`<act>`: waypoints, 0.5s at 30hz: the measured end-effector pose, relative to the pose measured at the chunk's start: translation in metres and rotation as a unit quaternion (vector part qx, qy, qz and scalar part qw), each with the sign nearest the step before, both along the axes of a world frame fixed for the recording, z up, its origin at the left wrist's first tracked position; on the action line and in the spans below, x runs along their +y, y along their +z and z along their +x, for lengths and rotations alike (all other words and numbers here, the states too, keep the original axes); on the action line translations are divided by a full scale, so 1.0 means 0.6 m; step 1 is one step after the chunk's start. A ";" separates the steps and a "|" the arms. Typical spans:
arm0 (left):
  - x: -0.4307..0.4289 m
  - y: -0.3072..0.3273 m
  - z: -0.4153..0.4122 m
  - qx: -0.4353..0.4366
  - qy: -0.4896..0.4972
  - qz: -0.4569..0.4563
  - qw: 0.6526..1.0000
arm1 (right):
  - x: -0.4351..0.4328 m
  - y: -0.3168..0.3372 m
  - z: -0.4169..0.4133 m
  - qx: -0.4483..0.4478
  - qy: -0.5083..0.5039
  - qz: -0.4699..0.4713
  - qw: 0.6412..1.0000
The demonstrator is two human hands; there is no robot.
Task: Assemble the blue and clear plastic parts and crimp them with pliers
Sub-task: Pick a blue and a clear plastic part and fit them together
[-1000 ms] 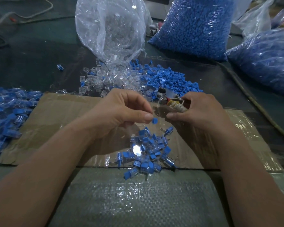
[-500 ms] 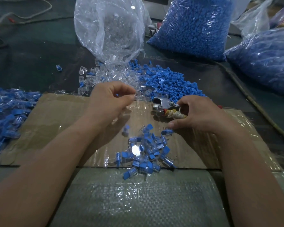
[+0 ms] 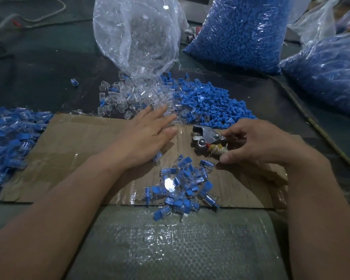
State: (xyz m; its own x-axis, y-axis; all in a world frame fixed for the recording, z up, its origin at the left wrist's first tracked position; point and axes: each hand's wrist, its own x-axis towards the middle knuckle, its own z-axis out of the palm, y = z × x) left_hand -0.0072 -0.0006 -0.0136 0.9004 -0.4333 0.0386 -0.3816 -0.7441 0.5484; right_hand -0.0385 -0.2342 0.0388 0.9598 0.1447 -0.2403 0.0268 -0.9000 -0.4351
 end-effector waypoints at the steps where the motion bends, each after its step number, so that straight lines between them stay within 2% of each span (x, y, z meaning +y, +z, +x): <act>1: 0.000 0.000 0.000 -0.013 0.006 -0.004 1.000 | 0.000 0.002 0.000 0.001 -0.005 0.008 1.000; 4: -0.001 0.001 0.001 -0.061 0.037 -0.035 0.997 | -0.002 0.003 0.000 0.001 -0.012 0.021 1.000; 10: 0.000 0.000 0.001 -0.100 0.102 -0.096 0.985 | -0.001 -0.001 0.000 -0.002 0.006 0.043 0.999; 12: 0.001 0.004 0.000 -0.093 0.096 -0.106 0.985 | 0.009 -0.005 0.001 -0.003 0.018 0.037 0.999; 15: 0.000 0.004 -0.002 -0.057 0.050 -0.058 0.995 | 0.017 -0.010 0.005 -0.010 0.025 0.012 1.000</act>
State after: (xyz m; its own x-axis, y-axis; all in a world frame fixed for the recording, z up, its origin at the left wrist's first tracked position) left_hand -0.0083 -0.0009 -0.0110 0.9261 -0.3276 0.1871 -0.3725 -0.7159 0.5906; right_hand -0.0358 -0.2239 0.0328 0.9560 0.1972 -0.2173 0.0797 -0.8871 -0.4547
